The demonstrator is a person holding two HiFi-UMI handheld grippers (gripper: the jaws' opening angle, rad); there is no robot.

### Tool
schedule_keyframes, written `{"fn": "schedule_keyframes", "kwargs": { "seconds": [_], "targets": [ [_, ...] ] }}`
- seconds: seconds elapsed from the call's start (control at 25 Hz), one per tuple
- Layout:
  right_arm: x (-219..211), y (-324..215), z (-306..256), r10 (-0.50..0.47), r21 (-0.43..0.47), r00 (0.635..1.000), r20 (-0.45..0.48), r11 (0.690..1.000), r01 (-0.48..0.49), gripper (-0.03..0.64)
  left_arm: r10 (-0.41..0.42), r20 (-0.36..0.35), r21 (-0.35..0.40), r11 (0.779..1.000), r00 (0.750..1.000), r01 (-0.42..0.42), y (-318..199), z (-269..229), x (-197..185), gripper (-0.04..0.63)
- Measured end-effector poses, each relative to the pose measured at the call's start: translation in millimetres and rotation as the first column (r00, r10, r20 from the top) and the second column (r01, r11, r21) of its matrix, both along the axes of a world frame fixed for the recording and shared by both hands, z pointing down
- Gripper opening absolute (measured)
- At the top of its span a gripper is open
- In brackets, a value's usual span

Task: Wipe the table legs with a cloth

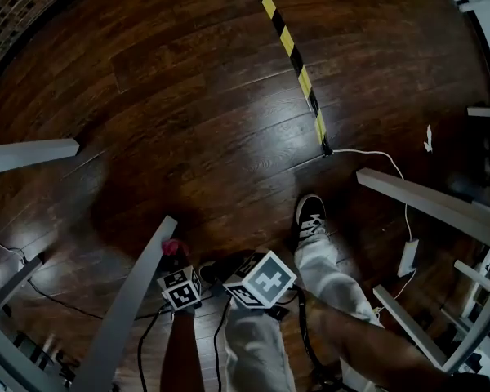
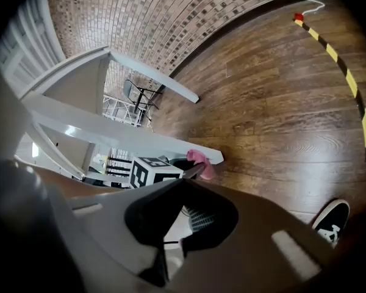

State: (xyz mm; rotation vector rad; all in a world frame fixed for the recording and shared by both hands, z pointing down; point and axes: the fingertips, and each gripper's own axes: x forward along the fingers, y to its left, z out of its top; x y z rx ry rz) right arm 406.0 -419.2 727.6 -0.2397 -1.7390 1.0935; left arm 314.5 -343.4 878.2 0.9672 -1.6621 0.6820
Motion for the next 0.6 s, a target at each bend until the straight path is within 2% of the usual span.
{"fn": "schedule_keyframes", "kwargs": {
  "seconds": [0.28,0.36,0.44,0.48,0.52,0.56,0.6],
  "targets": [
    [13,5,42,0.009,-0.007,1.000,-0.009,1.000,-0.009,-0.006,0.006,-0.005,-0.007,1.000,1.000,-0.006,4,59,1,0.066],
    [18,7,50,0.003,-0.005,1.000,-0.014,1.000,-0.003,-0.006,-0.043,-0.007,-0.003,0.999,0.999,0.043,3,69,0,0.066],
    [21,8,56,-0.002,-0.002,1.000,-0.020,1.000,0.002,-0.006,-0.164,-0.032,0.021,0.986,0.986,0.165,0,74,0,0.066],
    [21,9,58,-0.002,-0.001,1.000,-0.021,1.000,0.002,-0.006,-0.265,-0.062,0.050,0.962,0.962,0.268,-3,75,1,0.066],
    [19,8,59,0.001,-0.002,1.000,-0.020,1.000,-0.001,-0.006,-0.377,-0.101,0.092,0.918,0.921,0.386,-7,75,1,0.066],
    [17,8,58,0.008,-0.006,1.000,-0.018,1.000,-0.008,-0.006,-0.482,-0.144,0.141,0.854,0.864,0.500,-13,72,-1,0.066],
    [14,7,56,0.015,-0.011,1.000,-0.014,1.000,-0.016,-0.006,-0.566,-0.185,0.191,0.781,0.803,0.595,-19,67,-5,0.066]
  ]
}}
